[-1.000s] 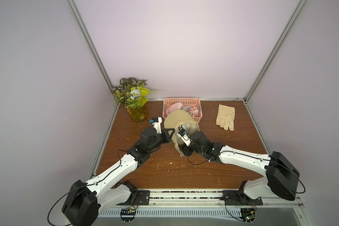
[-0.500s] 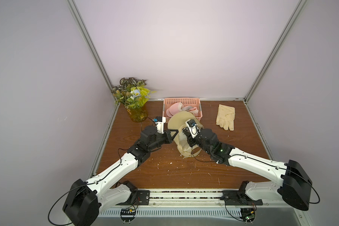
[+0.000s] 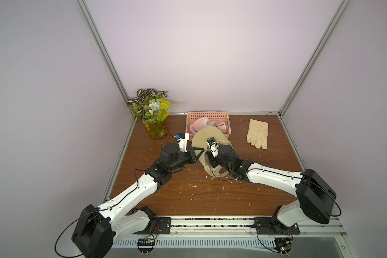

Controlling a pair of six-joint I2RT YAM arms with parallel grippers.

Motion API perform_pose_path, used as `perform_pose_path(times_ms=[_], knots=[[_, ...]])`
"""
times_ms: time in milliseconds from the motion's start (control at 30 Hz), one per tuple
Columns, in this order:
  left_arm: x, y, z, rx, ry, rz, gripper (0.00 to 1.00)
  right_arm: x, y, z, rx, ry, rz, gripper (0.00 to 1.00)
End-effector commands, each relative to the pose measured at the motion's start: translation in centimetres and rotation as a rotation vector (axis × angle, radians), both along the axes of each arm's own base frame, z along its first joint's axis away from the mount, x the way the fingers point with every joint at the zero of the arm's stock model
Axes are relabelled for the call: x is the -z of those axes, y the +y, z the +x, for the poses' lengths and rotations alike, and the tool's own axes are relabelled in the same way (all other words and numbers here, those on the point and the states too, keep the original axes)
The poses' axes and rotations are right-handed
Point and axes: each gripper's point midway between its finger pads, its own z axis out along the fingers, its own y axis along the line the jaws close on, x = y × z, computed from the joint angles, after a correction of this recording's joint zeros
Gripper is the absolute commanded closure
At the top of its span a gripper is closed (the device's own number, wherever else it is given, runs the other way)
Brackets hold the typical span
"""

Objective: Turn the baseball cap inside out
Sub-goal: Turn over the baseball cap.

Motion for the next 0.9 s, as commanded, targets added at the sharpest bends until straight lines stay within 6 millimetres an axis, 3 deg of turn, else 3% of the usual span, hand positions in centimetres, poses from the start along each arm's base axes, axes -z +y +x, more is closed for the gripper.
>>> perform_pose_path(times_ms=[0,200,367,467,567,733,867], knots=[[-4.9,-0.2,-0.5,0.019,-0.114,-0.068,1.00,-0.3,-0.8,1.2,0.074,0.003,-0.022,0.47],[-4.2,1.5,0.6,-0.087,-0.133,0.040,1.00,2.6,-5.3,1.4,0.248,0.039,-0.175,0.34],[-4.7,1.6,0.9,-0.097,-0.162,0.035,1.00,5.6,-5.8,-0.4,0.177,0.128,-0.261,0.29],[-4.9,1.1,1.0,-0.080,-0.174,0.032,1.00,6.5,-5.9,-1.0,0.150,0.153,-0.296,0.26],[-4.9,0.8,1.3,-0.068,-0.177,0.041,1.00,5.4,-5.2,-1.2,0.113,0.149,-0.269,0.25],[-3.7,0.9,2.1,-0.082,-0.179,0.121,1.00,1.8,-2.8,-2.9,-0.051,0.128,-0.138,0.23],[-3.0,1.0,2.8,-0.103,-0.159,0.155,1.00,-1.2,-2.7,-3.7,-0.085,0.087,-0.067,0.22]])
